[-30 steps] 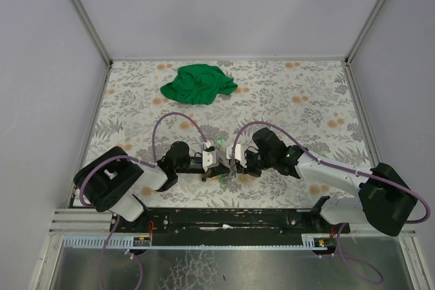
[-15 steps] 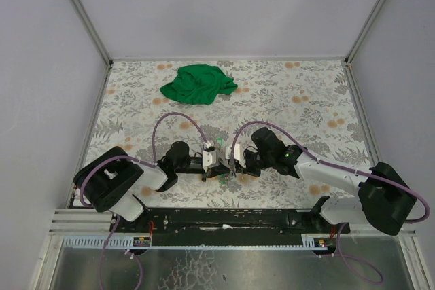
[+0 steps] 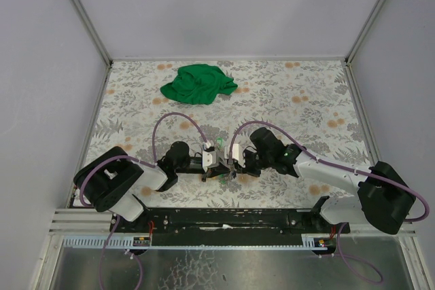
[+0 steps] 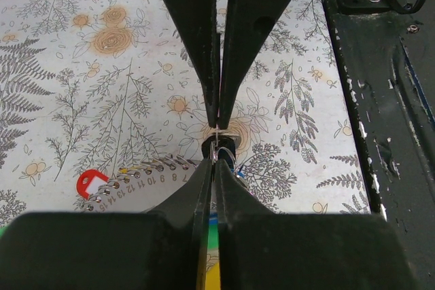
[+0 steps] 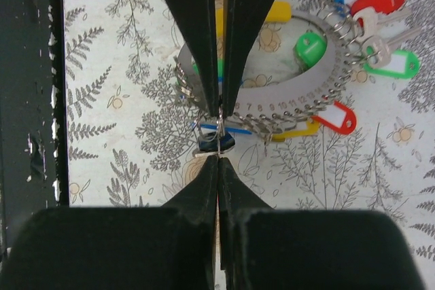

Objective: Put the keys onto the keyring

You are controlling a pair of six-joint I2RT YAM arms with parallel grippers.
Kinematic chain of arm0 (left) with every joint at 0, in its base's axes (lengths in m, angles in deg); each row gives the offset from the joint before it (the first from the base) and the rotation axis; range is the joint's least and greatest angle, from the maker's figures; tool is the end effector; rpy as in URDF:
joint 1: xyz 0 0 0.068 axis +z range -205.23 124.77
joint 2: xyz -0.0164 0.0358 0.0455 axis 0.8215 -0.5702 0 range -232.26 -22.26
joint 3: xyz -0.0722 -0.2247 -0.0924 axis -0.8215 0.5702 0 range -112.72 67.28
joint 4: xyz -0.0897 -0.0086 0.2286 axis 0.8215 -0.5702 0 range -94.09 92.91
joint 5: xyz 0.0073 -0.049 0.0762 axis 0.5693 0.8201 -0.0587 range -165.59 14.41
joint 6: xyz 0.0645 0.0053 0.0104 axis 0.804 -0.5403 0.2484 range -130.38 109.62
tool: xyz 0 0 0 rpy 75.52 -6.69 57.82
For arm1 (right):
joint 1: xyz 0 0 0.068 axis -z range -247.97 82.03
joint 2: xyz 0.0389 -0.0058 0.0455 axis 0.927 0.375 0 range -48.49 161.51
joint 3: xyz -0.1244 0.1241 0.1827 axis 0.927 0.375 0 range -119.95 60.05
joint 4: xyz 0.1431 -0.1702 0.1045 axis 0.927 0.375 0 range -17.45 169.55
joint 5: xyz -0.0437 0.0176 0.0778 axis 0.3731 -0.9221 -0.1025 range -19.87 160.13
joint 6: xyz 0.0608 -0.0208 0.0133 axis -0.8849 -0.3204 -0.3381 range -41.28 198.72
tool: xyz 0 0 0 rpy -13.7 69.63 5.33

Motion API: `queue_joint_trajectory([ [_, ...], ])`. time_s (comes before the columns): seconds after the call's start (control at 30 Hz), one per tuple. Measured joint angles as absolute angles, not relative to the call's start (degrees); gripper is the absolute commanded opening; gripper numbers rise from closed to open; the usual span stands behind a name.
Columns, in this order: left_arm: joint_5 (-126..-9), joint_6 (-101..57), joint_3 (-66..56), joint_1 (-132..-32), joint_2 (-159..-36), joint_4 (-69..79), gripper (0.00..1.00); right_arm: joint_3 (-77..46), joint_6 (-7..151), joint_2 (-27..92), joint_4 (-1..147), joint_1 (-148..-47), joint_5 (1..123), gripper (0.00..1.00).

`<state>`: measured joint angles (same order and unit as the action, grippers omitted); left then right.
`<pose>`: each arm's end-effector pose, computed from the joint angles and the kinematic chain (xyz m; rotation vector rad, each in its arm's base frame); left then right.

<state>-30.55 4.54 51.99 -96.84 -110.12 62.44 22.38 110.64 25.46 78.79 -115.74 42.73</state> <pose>0.1582 -0.1895 0.1328 1.3415 1.2728 -1.0309 0.1573 0.2087 0.1804 -1.6594 1.6046 0.6935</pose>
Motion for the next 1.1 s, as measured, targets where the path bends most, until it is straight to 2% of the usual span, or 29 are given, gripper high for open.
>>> queue_joint_trajectory([
  [0.93, -29.59, 4.76, 51.99, -96.84, -110.10, 62.29, 0.00, 20.63, 110.12, 26.25, 81.09, -116.35, 43.91, 0.00],
  [1.1, -30.75, 4.76, 51.99, -96.84, -110.10, 62.20, 0.00, 18.80, 104.46, 26.75, 83.60, -116.46, 49.31, 0.00],
])
